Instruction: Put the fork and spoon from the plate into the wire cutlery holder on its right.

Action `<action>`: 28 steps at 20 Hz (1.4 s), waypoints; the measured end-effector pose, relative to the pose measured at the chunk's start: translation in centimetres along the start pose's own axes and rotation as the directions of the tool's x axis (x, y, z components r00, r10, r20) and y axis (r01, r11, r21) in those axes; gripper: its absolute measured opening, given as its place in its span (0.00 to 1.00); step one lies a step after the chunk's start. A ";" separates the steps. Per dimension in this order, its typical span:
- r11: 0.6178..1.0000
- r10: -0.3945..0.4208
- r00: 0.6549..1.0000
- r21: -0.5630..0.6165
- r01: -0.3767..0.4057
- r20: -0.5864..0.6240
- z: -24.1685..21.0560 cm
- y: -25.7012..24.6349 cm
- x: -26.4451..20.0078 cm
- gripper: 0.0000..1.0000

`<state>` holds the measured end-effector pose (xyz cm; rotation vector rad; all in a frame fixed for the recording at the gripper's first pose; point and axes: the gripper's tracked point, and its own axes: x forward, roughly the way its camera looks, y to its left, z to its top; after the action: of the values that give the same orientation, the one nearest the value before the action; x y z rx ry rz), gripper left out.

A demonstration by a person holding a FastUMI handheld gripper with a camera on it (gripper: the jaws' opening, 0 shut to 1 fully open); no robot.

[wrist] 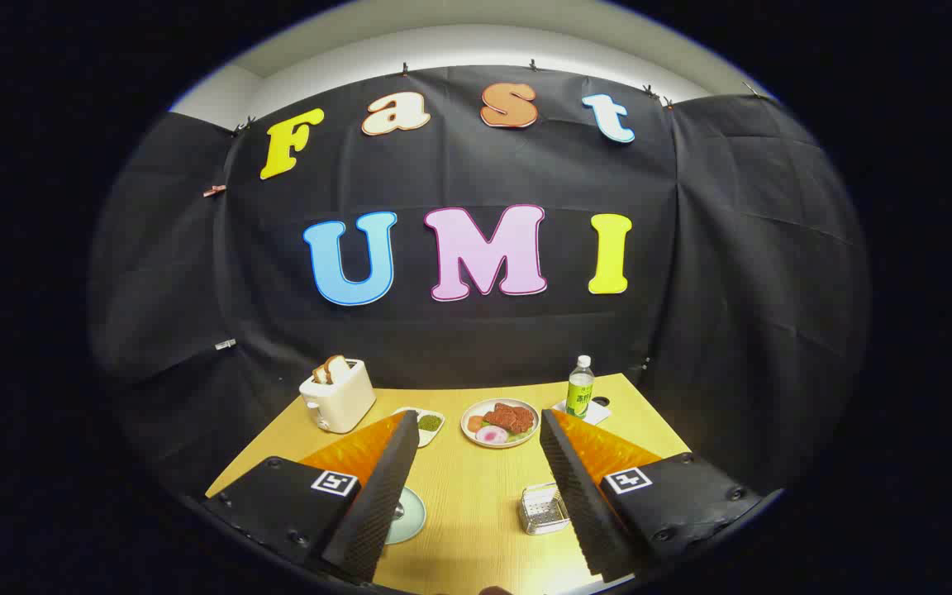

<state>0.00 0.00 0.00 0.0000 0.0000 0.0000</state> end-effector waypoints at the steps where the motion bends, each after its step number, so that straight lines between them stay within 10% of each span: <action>1: 1.000 0.000 1.000 0.002 0.000 0.000 0.0 -0.1 0.0 0.92; 20: 1.000 0.027 0.998 -0.010 -0.027 -0.054 -1.8 1.4 1.5 0.92; 28: 0.989 0.112 0.959 -0.065 -0.133 -0.258 -8.7 6.7 3.8 0.92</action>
<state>3.83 6.71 -8.70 -0.0823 0.2571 0.1248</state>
